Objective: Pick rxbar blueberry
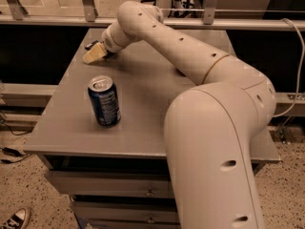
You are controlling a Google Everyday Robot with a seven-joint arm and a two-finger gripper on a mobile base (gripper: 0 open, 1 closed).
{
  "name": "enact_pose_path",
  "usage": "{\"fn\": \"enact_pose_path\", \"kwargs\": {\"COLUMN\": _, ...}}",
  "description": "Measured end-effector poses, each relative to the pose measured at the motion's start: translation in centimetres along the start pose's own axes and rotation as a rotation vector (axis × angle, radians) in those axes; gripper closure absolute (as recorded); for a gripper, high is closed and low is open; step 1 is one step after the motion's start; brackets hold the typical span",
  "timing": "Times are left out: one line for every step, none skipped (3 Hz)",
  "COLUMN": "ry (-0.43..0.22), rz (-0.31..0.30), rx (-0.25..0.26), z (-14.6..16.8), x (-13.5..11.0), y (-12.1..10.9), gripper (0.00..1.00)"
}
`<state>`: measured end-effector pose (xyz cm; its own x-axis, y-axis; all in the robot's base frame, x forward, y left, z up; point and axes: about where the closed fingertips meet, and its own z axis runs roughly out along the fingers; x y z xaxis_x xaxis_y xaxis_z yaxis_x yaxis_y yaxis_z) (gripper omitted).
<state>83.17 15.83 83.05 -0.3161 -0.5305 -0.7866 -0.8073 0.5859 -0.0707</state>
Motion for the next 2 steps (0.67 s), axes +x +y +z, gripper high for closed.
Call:
{"fn": "enact_pose_path", "kwargs": {"ry": -0.035, "rz": -0.006, "rx": 0.033, "z": -1.8, "x": -0.6, "y": -1.5, "gripper": 0.70}}
{"fn": "enact_pose_path", "kwargs": {"ry": -0.076, "rz": -0.028, "rx": 0.056, "z": -3.6, "x": -1.8, "y": -2.4, "gripper": 0.95}}
